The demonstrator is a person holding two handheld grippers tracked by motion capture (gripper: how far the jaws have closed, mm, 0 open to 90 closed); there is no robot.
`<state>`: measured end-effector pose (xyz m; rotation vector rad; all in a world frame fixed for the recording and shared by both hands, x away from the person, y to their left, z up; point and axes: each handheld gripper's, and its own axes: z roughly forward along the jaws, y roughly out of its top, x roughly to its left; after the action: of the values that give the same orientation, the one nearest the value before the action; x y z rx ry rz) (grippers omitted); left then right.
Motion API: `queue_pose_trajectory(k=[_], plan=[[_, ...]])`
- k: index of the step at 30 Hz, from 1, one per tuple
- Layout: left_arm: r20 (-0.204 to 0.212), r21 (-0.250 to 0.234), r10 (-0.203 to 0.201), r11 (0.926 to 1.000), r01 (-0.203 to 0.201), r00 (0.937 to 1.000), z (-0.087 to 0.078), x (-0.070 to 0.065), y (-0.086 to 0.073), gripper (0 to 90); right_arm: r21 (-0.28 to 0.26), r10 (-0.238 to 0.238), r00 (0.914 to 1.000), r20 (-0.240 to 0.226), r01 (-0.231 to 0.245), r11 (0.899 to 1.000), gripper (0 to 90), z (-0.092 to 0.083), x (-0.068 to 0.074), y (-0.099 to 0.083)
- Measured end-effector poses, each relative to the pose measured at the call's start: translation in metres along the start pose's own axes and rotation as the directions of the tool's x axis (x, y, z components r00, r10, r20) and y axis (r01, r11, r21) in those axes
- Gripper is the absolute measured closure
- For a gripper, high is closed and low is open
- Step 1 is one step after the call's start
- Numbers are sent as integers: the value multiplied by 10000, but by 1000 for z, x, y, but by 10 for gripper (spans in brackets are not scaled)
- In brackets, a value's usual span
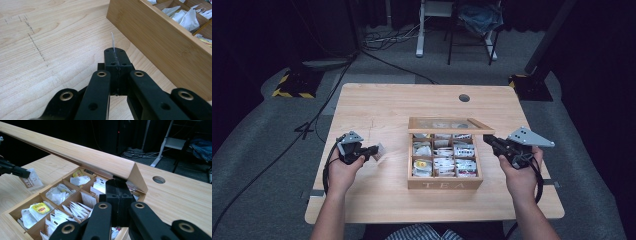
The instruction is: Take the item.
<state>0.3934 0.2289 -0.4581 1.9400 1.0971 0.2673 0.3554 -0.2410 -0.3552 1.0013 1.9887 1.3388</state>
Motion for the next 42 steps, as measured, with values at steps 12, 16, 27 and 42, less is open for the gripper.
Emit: queue_pose_trajectory(k=[12, 16, 27, 42], plan=[[165, -220, -71, 9997, 74, 9998, 8, 6, -6, 896, 39, -15, 10000, -7, 15, 10000, 900, 1, 0, -1], [0, -334, -28, 9994, 28, 10000, 8, 9, -8, 890, 40, -14, 10000, -7, 14, 10000, 900, 1, 1, -1], [-1625, -1256, 606, 9887, -815, 9848, 10, 4, -4, 290, 42, -24, 10000, -8, 24, 10000, 900, 1, 0, -1], [-1102, -841, 1456, 9843, -1552, 9832, -13, -37, 20, 271, 99, 19, 10000, -49, -18, 9999, 898, 1, -1, 0]])
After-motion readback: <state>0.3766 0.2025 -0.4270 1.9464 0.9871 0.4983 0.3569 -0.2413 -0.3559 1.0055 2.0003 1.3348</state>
